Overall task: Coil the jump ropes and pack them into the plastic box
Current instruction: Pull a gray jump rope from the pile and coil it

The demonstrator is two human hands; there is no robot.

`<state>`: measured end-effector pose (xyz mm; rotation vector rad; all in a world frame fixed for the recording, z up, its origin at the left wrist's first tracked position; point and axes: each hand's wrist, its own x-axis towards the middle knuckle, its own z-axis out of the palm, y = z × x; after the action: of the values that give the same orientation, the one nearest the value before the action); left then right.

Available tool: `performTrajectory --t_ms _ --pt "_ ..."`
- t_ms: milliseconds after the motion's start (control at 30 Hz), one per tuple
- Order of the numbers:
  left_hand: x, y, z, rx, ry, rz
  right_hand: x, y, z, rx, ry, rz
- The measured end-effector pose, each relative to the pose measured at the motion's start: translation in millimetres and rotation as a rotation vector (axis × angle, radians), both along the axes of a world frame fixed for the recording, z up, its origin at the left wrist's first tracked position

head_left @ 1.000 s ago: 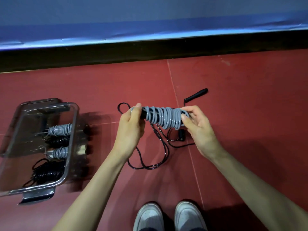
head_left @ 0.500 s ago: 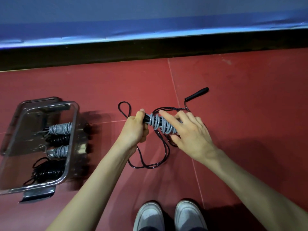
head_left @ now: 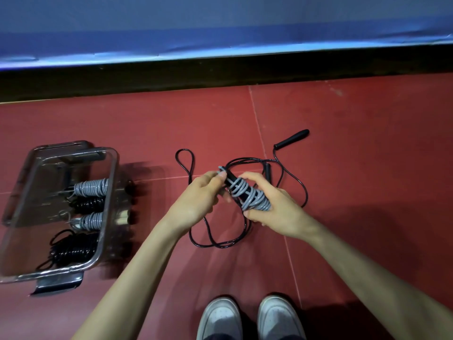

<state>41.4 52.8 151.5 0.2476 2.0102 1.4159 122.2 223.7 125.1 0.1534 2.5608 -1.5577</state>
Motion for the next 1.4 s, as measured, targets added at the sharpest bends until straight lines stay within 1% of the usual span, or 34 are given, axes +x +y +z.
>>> performTrajectory --t_ms 133,200,300,367,500,567,600,700,867,967,1033,1167,1200,1233,1300,1400 --pt "10.3 -7.6 -5.5 0.11 0.157 0.001 2.5 1.9 -1.5 -0.37 -0.109 -0.059" --pt "14.8 -10.0 -9.1 0.137 0.278 0.011 3.8 3.3 -0.1 -0.455 -0.134 -0.069" --pt "20.3 -7.3 -13.9 0.105 0.448 0.143 5.3 1.3 0.5 -0.5 -0.171 -0.08" --pt "23.4 -3.1 -16.0 0.129 0.438 0.235 6.2 -1.8 0.7 -0.538 -0.197 -0.086" --pt "30.7 4.6 -17.6 0.304 0.352 0.421 8.0 -7.4 0.8 -0.635 -0.248 -0.081" --pt "30.7 4.2 -17.5 0.381 0.345 0.517 7.8 -9.4 2.2 -0.67 -0.265 -0.082" --pt "30.3 2.9 -16.9 0.386 0.359 0.538 7.5 -10.1 3.6 -0.677 -0.269 -0.08" --pt "26.9 -1.5 -15.2 0.275 0.481 0.52 8.2 -11.6 7.6 -0.638 -0.259 -0.079" --pt "17.7 -0.2 -10.4 -0.045 0.807 0.373 9.1 -17.5 8.1 -0.491 -0.185 -0.123" --pt "13.8 2.4 -10.8 -0.195 0.896 0.318 9.6 -21.1 7.0 -0.494 -0.165 -0.169" --pt "11.4 4.3 -6.7 -0.248 0.841 0.29 10.6 -21.3 5.9 -0.479 -0.162 -0.183" --pt "-2.8 2.8 -0.7 -0.242 0.455 0.261 13.5 -19.3 3.2 -0.431 -0.167 -0.176" --pt "-6.1 2.0 0.2 -0.241 0.389 0.247 13.8 -19.3 2.0 -0.428 -0.169 -0.176" --pt "-7.7 1.3 0.6 -0.247 0.351 0.232 14.7 -19.4 1.1 -0.429 -0.171 -0.179" --pt "-8.5 1.0 0.7 -0.282 0.338 0.206 15.2 -19.9 -2.4 -0.421 -0.168 -0.187" --pt "-7.5 1.0 0.1 -0.386 0.372 0.165 16.1 -17.8 -11.1 -0.29 -0.116 -0.161"
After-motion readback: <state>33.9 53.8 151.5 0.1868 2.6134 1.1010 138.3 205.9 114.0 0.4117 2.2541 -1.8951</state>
